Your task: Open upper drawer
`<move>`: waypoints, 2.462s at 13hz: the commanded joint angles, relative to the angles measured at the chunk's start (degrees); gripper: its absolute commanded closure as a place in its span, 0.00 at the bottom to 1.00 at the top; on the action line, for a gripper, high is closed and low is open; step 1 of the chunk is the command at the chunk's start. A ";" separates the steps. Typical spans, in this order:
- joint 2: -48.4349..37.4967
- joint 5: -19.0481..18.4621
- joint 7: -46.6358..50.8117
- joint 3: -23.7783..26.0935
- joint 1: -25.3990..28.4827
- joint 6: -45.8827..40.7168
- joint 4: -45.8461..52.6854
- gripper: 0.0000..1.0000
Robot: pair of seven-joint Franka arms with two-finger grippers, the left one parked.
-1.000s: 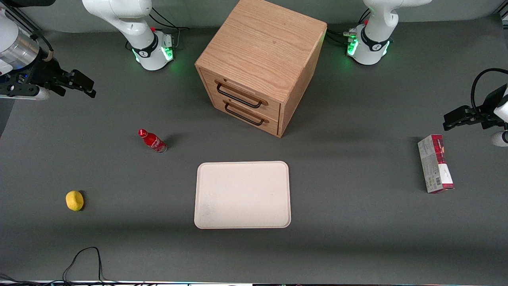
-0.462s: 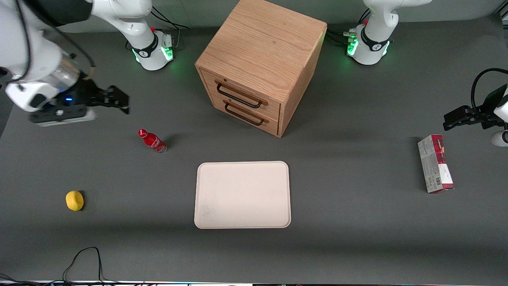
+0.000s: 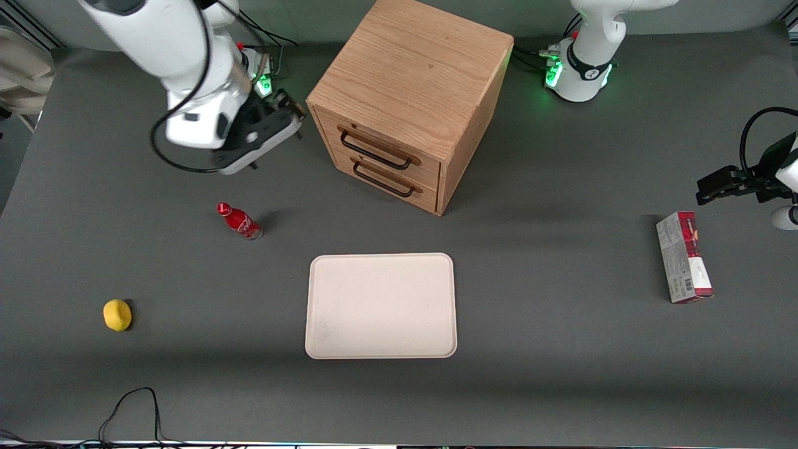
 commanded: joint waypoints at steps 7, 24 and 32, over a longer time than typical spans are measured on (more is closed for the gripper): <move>11.63 9.64 -17.05 4.95 -0.03 -1.88 2.33 0.00; 16.92 1.81 -17.15 6.36 2.60 17.28 -10.67 0.00; 19.81 -2.48 -16.97 6.36 3.04 20.62 -11.38 0.00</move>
